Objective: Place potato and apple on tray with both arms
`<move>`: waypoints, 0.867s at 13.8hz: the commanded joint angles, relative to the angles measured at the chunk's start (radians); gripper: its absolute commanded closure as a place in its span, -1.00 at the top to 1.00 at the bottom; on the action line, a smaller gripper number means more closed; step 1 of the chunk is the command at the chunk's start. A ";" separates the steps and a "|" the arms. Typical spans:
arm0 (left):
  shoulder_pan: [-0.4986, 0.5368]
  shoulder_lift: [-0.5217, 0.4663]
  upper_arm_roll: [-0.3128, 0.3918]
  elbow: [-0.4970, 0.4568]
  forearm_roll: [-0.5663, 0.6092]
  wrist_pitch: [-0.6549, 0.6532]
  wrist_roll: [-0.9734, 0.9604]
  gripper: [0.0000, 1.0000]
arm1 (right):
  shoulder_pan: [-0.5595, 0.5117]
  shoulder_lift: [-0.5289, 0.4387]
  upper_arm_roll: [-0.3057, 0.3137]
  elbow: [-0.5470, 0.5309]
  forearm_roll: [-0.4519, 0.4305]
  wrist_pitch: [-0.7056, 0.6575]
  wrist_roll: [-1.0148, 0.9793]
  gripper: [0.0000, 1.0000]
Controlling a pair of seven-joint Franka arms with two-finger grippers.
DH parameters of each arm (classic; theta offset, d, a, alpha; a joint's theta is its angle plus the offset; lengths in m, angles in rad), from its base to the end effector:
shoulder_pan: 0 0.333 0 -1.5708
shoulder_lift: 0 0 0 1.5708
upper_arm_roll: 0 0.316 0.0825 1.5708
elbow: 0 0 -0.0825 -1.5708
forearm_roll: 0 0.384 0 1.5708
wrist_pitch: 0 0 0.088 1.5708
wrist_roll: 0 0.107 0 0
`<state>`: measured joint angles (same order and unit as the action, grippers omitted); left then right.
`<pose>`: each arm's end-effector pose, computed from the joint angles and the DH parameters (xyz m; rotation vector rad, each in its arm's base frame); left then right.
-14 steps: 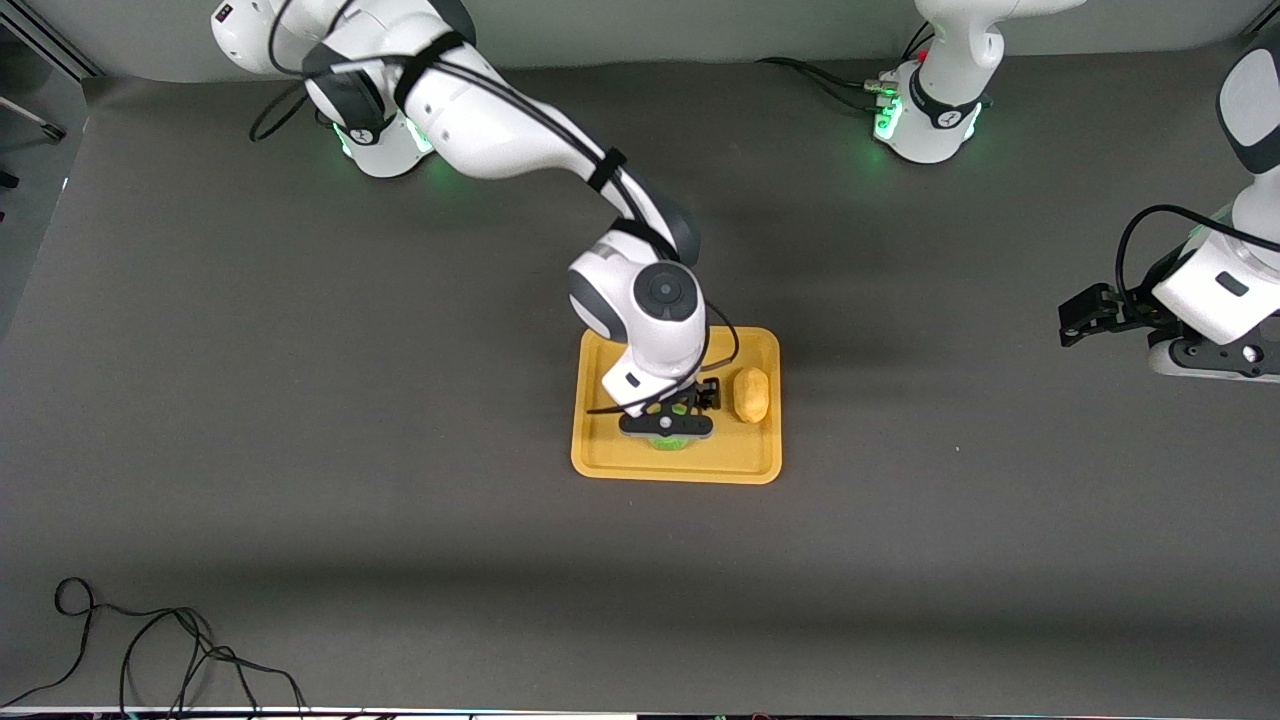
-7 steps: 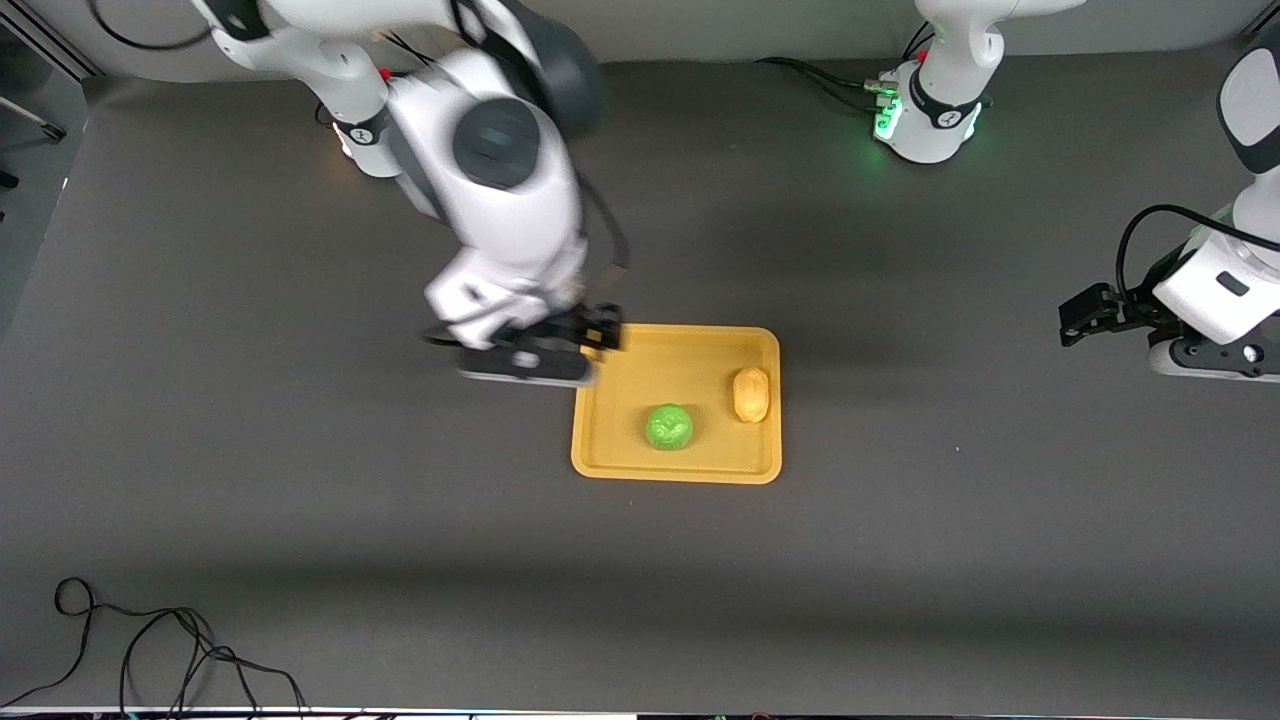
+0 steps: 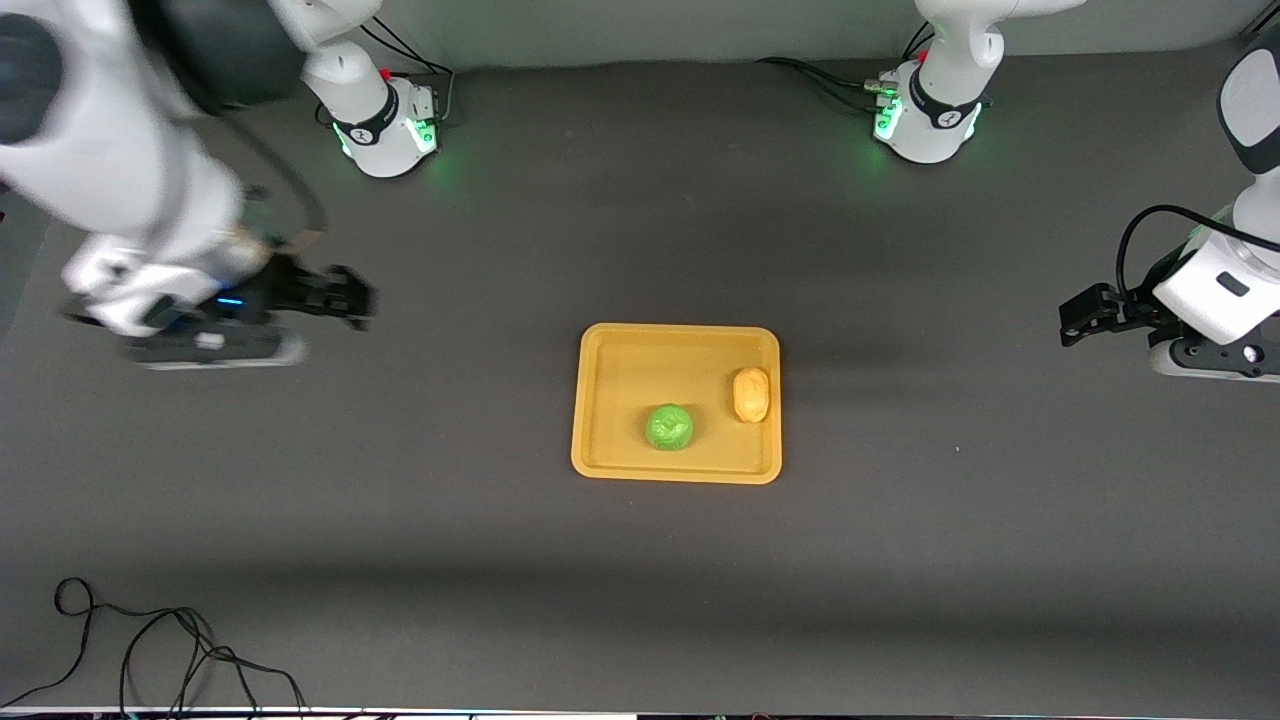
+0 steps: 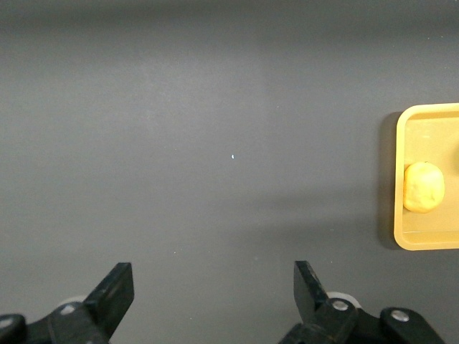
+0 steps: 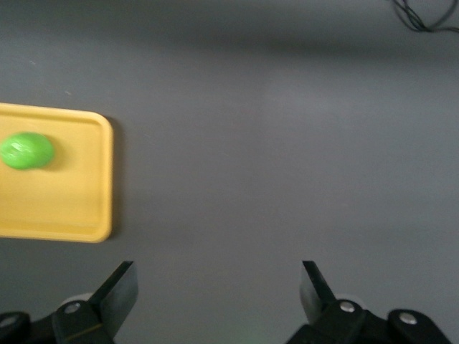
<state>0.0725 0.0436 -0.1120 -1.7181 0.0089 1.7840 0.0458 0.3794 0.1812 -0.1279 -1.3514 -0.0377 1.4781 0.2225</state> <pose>0.5788 -0.0210 0.5484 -3.1345 0.1363 -0.0354 0.5806 0.1527 0.6154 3.0694 0.0429 -0.0572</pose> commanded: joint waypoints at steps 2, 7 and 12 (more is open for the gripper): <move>-0.002 0.007 -0.002 0.014 0.006 -0.012 0.006 0.99 | -0.181 -0.201 0.011 -0.285 0.019 0.131 -0.185 1.00; -0.003 0.007 -0.002 0.015 0.005 -0.011 0.008 0.99 | -0.410 -0.171 0.108 -0.255 0.019 0.122 -0.278 1.00; -0.003 0.007 -0.002 0.015 0.005 -0.011 0.008 0.99 | -0.404 -0.098 0.105 -0.160 0.013 0.117 -0.285 1.00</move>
<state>0.0725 0.0476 -0.1134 -1.7181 0.0089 1.7840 0.0458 -0.0200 0.0405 -0.0303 -1.5711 -0.0325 1.6070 -0.0532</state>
